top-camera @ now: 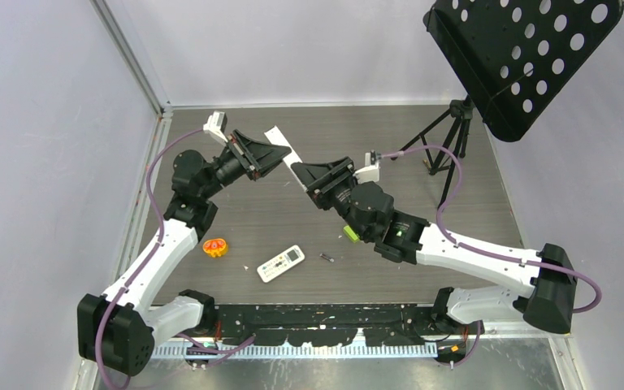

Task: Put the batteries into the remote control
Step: Load the battery into the remote control, then pick up the battery from the center of the board.

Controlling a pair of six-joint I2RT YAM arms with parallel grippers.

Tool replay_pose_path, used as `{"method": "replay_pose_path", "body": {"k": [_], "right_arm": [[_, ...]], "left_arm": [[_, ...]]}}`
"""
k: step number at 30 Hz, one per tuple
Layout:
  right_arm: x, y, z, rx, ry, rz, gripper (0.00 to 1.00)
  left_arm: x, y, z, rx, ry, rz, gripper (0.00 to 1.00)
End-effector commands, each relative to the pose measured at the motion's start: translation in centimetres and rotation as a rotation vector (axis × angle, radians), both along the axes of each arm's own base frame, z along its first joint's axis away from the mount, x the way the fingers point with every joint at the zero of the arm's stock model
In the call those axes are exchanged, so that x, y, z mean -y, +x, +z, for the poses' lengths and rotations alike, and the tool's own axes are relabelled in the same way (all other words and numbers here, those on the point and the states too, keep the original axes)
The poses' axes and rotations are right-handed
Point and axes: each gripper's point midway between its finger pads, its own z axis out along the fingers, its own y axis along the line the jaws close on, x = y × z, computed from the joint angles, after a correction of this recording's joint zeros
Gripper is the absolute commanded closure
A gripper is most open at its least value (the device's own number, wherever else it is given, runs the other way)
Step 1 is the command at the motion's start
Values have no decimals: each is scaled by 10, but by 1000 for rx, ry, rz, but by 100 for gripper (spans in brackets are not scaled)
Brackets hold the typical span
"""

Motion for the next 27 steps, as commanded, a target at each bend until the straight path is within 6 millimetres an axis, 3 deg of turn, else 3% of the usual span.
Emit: {"method": "replay_pose_path", "body": {"k": [1,4,5,9,14,17,22,23,25,26,27], "right_arm": [[1,-4,-14,31,-61,20,54],[4,-8,-6,79,-51,36,29],[5,-10,-2,95,-50,40,25],[15,-17,10,162,-88,59,20],[43,-31,4,223,-219,76,19],[61,-39,-16,218,-373,93,21],[90,-45,-76,126,-738,142,26],[93,-47,-89,104,-817,169,26],[93,-50,-116,47,-959,237,16],[90,-51,-129,21,-1021,278,15],[87,-53,-145,-3,-1084,326,21]], "left_arm": [[0,-18,46,124,-45,-33,100],[1,-16,42,122,-38,-32,100],[1,-15,39,122,-32,-31,100],[1,-13,24,149,23,-16,100],[-2,-8,-14,222,213,15,100],[-8,-9,-42,244,323,33,100],[-24,-10,-75,214,454,94,100],[-28,-9,-81,194,482,112,100],[-37,-5,-93,149,549,152,100],[-40,-4,-98,130,574,163,100],[-43,-3,-102,120,597,171,100]]}}
